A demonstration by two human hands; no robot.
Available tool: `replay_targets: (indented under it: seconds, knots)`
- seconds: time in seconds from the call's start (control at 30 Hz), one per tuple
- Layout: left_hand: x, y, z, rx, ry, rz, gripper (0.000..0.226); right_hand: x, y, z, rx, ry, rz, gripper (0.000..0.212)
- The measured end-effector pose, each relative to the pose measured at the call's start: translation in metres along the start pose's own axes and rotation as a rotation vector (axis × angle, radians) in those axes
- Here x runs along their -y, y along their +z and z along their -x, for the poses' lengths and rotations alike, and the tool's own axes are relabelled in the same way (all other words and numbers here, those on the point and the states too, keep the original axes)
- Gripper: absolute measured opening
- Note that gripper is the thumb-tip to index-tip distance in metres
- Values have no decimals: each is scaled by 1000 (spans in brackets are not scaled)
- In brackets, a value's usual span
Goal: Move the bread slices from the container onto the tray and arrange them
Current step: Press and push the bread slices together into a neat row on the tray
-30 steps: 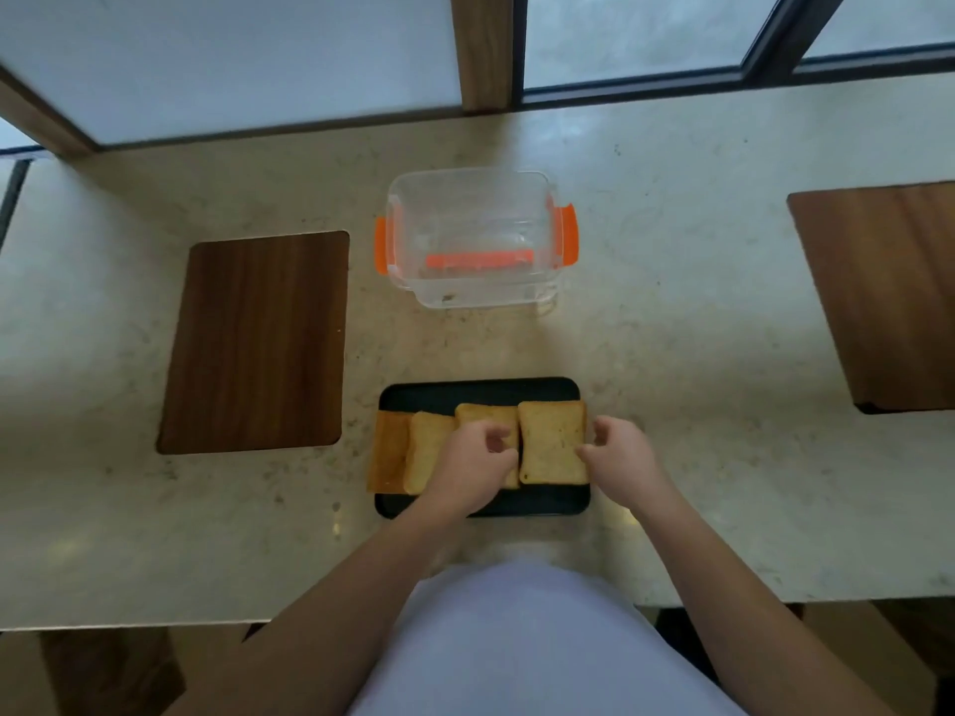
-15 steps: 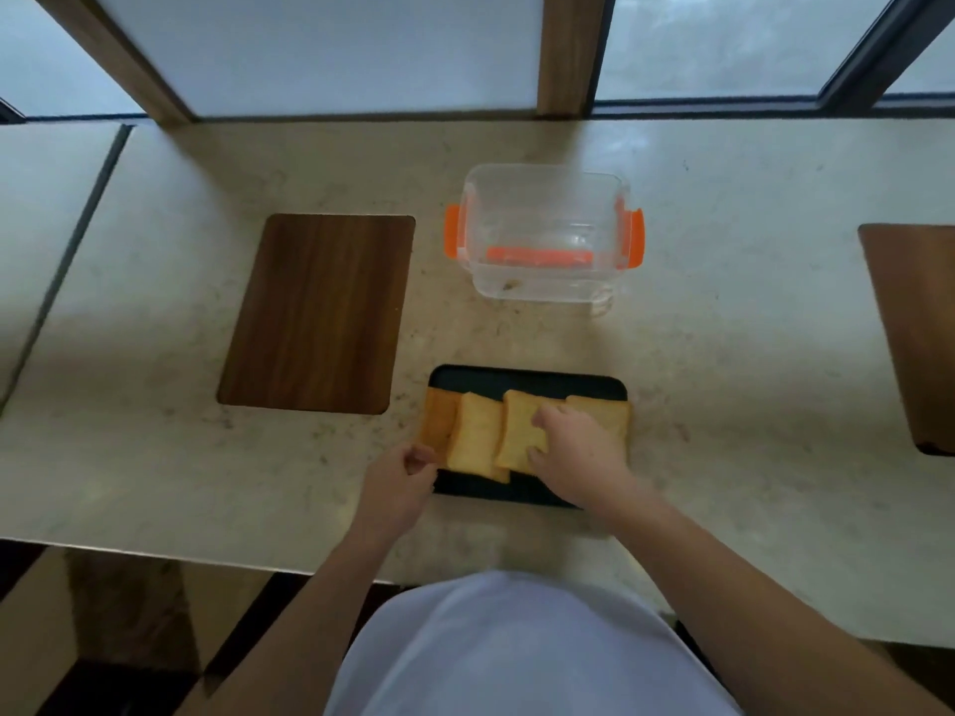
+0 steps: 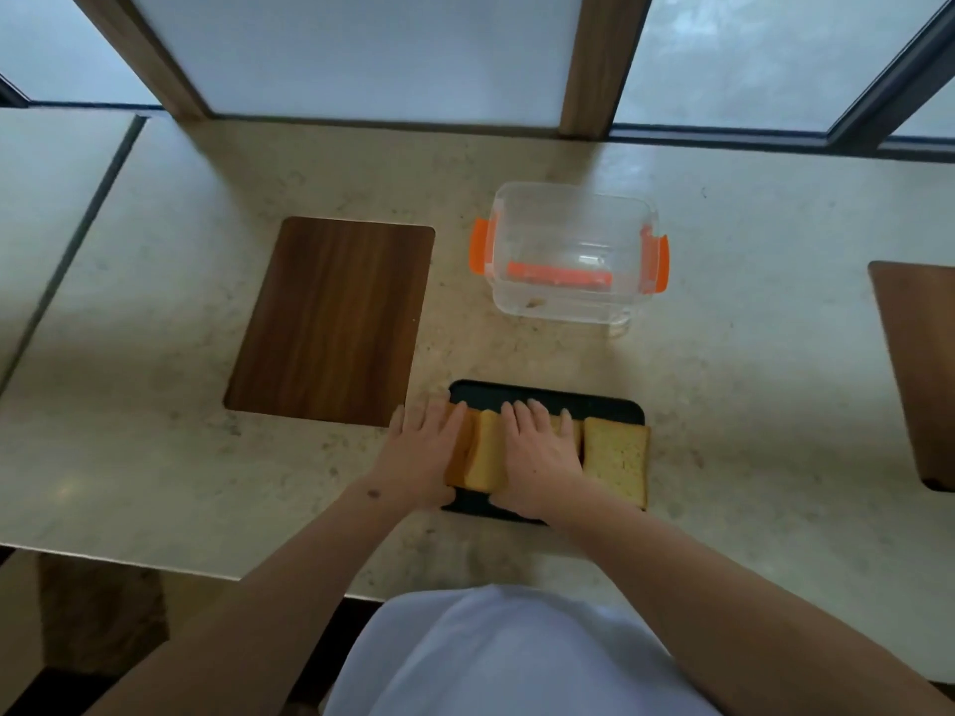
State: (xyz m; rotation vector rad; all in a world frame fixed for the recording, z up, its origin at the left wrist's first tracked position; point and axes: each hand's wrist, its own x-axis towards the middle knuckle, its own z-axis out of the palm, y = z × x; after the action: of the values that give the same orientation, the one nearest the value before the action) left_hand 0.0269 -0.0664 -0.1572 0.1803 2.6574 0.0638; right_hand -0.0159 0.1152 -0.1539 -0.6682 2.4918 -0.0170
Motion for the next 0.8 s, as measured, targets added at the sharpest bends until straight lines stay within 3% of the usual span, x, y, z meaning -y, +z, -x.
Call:
replay_targets:
  seconds: [0.27,0.67,0.8]
  knots:
    - [-6,1,-12,66,42,-57,121,4,0,-7,54,36,28,134]
    - [-5,-2,-10,-76,76,113,106,-5,-7,-4,-30,0,37,122]
    - [-7,-1,-13,-56,81,110,109,-14,-9,-1,-27,12,55,120]
